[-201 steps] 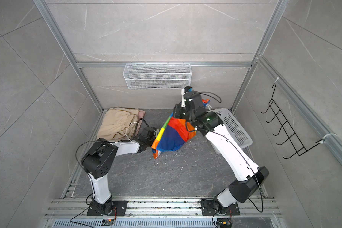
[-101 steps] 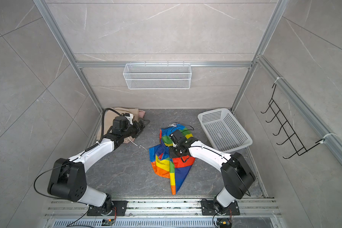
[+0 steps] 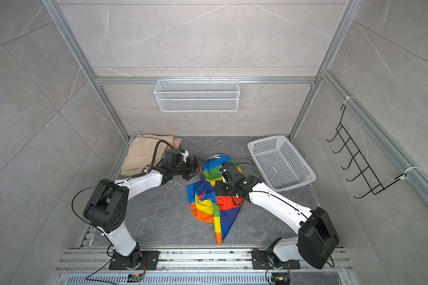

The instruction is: Fold and stack the shorts

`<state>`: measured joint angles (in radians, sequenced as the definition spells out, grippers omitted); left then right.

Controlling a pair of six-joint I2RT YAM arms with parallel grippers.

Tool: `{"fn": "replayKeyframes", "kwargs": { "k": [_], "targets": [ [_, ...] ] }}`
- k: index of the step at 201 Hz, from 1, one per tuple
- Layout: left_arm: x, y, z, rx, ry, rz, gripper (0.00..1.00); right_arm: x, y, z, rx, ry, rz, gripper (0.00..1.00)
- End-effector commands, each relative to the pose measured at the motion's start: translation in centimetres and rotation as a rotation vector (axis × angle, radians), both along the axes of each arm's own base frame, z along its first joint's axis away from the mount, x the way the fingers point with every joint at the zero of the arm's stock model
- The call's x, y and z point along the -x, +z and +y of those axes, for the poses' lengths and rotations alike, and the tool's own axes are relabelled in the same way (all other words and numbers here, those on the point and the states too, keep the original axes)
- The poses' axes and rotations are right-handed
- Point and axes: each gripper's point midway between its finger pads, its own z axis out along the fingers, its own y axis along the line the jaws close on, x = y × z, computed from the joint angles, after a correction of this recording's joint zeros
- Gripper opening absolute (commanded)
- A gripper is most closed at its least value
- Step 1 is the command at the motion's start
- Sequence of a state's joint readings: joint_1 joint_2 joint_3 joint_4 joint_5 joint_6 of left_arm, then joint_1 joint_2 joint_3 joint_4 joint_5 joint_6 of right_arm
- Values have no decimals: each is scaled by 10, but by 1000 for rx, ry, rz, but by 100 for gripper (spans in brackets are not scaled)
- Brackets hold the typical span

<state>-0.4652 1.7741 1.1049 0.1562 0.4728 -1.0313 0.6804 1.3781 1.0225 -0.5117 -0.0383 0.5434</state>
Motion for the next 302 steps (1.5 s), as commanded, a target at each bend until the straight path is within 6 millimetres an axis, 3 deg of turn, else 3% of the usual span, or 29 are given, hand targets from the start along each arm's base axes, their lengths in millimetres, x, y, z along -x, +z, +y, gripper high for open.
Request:
{"fn": "replayKeyframes", "kwargs": {
  "k": [1, 12, 41, 50, 64, 72, 111, 134, 154, 171, 199, 224, 252, 279, 302],
  "targets": [
    [-14, -13, 2, -37, -2, -10, 100, 11, -13, -18, 39, -47, 34, 69],
    [-18, -23, 2, -56, -2, -5, 98, 14, -15, -19, 23, -61, 34, 77],
    [-31, -30, -2, -85, -11, -26, 84, 24, -24, -22, 11, -76, 76, 90],
    [-34, -26, -4, -84, -16, -43, 73, 28, -27, -22, 0, -81, 84, 92],
    [-39, -21, -5, -87, -25, -75, 44, 36, -30, -18, -6, -72, 75, 97],
    [-41, -19, -5, -90, -21, -89, 35, 42, -32, -14, 2, -61, 69, 98],
    [-52, -5, -15, -56, -39, -123, 5, 69, -47, 5, 91, -12, 50, 100],
    [-59, 14, -11, -55, -25, -153, 0, 77, -63, 13, 165, -10, 62, 99],
    [-64, 38, 0, -51, -9, -182, 0, 73, -73, 5, 299, -57, 46, 91],
    [-66, 62, 14, -47, 15, -213, 0, 66, -74, -2, 383, -83, 32, 77],
    [-67, 95, 40, -45, 73, -258, 0, 54, -67, -20, 500, -117, -35, 32],
    [-67, 127, 58, -24, 118, -300, 0, 34, -51, -36, 509, -138, -68, 7],
    [-71, 166, 87, -54, 177, -359, 0, -30, -11, -65, 437, -200, -83, 0],
    [-73, 211, 120, -53, 239, -423, 0, -96, 67, -88, 339, -270, -159, 0],
    [-66, 247, 143, -77, 291, -501, 0, -123, 144, -88, 245, -279, -270, 0]
  ]
}}
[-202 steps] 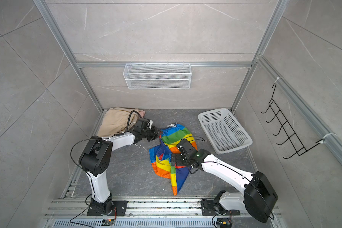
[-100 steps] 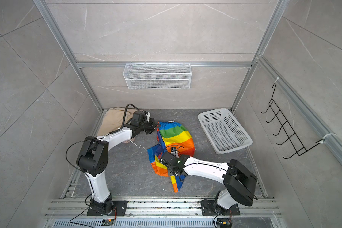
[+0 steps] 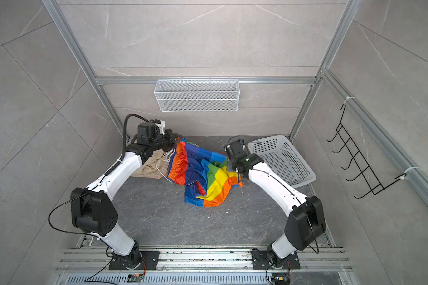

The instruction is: Fold and stack the shorts

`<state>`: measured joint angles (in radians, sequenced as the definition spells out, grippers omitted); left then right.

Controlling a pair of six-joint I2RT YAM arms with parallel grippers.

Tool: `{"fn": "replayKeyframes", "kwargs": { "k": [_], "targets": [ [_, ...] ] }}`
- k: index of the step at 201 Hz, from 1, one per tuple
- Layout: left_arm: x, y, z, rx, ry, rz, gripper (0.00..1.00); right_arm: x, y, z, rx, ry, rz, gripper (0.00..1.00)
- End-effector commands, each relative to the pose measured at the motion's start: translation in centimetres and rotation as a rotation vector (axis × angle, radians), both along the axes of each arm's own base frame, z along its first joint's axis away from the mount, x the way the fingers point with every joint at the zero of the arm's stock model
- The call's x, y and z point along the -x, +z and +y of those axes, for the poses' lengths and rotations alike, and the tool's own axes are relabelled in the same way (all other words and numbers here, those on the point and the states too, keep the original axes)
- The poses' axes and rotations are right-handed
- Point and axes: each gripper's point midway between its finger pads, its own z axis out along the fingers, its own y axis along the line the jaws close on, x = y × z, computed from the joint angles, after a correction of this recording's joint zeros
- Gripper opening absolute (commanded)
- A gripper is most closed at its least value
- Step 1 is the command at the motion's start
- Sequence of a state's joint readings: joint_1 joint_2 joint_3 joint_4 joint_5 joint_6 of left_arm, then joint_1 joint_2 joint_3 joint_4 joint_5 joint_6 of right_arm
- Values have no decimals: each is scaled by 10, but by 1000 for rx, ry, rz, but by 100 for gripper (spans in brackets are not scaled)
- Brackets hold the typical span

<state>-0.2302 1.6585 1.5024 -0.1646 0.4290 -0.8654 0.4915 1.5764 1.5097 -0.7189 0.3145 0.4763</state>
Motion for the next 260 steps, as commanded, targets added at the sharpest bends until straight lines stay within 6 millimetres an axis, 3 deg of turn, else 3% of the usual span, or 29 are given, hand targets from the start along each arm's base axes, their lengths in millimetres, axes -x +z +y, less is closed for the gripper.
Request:
{"fn": "replayKeyframes", "kwargs": {
  "k": [1, 25, 39, 48, 66, 93, 124, 149, 169, 194, 226, 260],
  "targets": [
    [9, 81, 40, -34, 95, -197, 0, -3, 51, -7, 30, 75, -25, 0],
    [25, 102, 56, -51, 137, -253, 0, -7, 96, -1, -5, 117, -93, 0],
    [36, 108, 64, -70, 172, -282, 0, -9, 102, 3, -13, 145, -119, 0],
    [40, 104, 70, -91, 197, -285, 0, -11, 94, 3, -4, 150, -108, 0],
    [45, 82, 80, -125, 218, -242, 0, -13, 57, 3, 29, 146, -27, 0],
    [46, 25, 97, -130, 243, -130, 0, -4, 0, -6, 72, 120, 62, 1],
    [54, -42, 92, -97, 209, -3, 0, 19, -68, -19, 91, 98, 194, 2],
    [66, -79, 90, -86, 197, 51, 0, 44, -118, -13, 4, 105, 281, 14],
    [74, -91, 88, -71, 186, 78, 0, 62, -136, -8, -69, 101, 327, 27],
    [79, -99, 87, -41, 192, 99, 0, 79, -139, -1, -194, 74, 334, 45],
    [80, -102, 86, -6, 200, 102, 0, 96, -123, 17, -456, 24, 291, 68],
    [80, -100, 84, 10, 201, 98, 0, 108, -117, 40, -721, -42, 252, 85]
  ]
}}
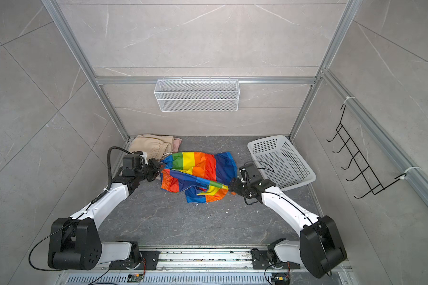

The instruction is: Fold and stack the shorts

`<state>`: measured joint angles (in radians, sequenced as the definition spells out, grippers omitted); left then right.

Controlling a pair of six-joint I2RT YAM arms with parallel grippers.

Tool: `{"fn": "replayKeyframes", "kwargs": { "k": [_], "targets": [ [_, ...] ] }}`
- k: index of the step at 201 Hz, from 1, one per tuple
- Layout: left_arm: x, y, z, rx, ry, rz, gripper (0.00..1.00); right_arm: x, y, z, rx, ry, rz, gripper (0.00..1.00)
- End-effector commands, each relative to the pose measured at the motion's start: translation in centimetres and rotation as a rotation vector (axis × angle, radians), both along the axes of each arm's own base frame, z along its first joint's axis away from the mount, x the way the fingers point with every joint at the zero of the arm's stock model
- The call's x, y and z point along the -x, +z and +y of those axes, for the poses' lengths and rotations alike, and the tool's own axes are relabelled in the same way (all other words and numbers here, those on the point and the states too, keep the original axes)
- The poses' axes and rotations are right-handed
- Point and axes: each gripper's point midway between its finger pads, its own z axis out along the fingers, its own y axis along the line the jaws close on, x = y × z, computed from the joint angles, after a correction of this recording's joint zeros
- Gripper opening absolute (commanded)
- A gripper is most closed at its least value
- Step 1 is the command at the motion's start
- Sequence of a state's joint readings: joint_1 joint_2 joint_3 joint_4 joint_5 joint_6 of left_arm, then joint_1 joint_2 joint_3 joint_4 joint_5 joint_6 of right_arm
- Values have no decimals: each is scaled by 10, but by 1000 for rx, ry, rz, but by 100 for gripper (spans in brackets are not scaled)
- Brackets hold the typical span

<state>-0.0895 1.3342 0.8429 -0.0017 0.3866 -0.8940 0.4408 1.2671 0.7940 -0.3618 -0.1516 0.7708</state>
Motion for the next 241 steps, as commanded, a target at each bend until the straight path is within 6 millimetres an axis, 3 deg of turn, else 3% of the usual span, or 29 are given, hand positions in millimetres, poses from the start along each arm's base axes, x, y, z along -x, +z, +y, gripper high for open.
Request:
{"fn": "replayKeyframes", "kwargs": {
  "k": [1, 44, 73, 106, 142, 165, 184, 199, 218, 241],
  "targets": [
    [-5, 26, 0, 28, 13, -87, 0, 2, 8, 27, -236, -93, 10, 85],
    [-1, 28, 1, 35, 21, -92, 0, -11, -4, 55, -439, -207, 2, 99],
    [5, 28, 1, 39, 20, -90, 0, -32, -11, 62, -506, -264, -29, 99],
    [10, 29, 2, 42, 21, -96, 0, -52, -22, 54, -526, -364, -91, 94],
    [13, 38, 2, 44, 24, -122, 0, -67, -35, 32, -500, -464, -147, 71],
    [12, 54, 6, 19, 34, -157, 0, -82, -35, 16, -505, -499, -158, 40],
    [7, 70, 8, 2, 36, -188, 0, -96, -18, 8, -481, -495, -177, 14],
    [1, 85, 9, -16, 38, -217, 0, -108, 11, 1, -435, -467, -213, 1],
    [-11, 108, 15, -39, 42, -259, 0, -120, 58, -11, -366, -434, -273, 0],
    [-27, 149, 32, -55, 78, -324, 0, -133, 116, -41, -304, -420, -348, 0]
  ]
}}
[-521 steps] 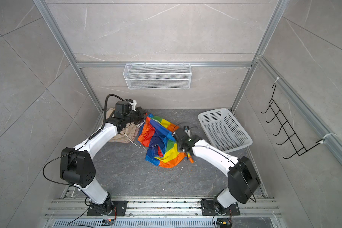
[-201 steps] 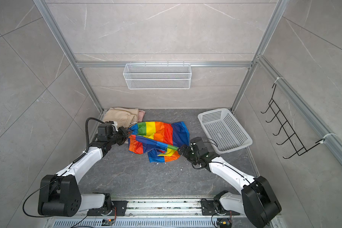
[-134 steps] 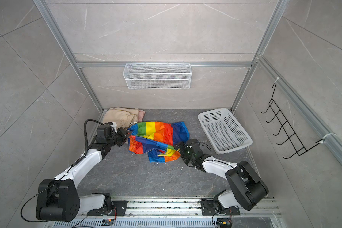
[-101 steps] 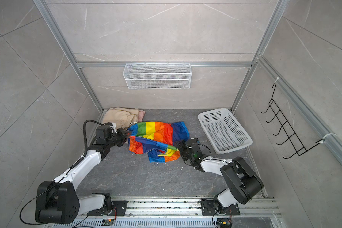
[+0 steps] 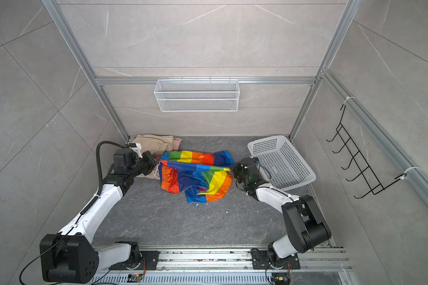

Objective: Fold and stack the shorts
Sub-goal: 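Lift the rainbow shorts with both grippers and shake them out in the air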

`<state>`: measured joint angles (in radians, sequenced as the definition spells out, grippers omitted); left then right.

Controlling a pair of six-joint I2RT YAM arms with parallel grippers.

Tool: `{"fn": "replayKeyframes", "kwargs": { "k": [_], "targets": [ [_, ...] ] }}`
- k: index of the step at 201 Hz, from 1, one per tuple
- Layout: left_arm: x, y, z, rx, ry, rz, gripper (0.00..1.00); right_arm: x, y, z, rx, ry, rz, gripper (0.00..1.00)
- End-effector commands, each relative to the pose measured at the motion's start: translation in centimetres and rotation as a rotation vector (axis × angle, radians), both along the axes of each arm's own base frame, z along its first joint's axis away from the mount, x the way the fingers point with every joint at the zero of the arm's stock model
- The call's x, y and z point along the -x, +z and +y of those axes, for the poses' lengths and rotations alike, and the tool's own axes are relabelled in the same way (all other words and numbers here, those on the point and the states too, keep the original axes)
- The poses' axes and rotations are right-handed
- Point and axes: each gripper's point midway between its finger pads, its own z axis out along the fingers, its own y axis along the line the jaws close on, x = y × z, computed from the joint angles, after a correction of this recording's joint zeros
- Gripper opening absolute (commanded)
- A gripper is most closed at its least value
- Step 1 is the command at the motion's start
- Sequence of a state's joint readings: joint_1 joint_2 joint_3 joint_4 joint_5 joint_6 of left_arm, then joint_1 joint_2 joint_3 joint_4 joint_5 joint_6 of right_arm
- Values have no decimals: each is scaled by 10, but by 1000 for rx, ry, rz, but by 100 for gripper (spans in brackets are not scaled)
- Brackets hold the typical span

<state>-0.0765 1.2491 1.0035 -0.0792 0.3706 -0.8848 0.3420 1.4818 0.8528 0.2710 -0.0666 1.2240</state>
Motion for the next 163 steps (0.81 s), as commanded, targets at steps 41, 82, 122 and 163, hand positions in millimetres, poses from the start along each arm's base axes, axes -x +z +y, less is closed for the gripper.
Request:
{"fn": "replayKeyframes", "kwargs": {
  "k": [41, 82, 122, 163],
  "targets": [
    [-20, 167, 22, -55, 29, -366, 0, 2, 177, -60, 297, 61, -238, 0],
    [50, 269, -8, -23, -65, -608, 0, 88, 326, -75, 442, 70, -583, 0],
    [113, 321, -46, 111, -164, -692, 0, 155, 422, -98, 550, -20, -774, 0],
    [106, 339, -40, 94, -131, -663, 0, 103, 452, -110, 686, -51, -700, 0]
  ]
}}
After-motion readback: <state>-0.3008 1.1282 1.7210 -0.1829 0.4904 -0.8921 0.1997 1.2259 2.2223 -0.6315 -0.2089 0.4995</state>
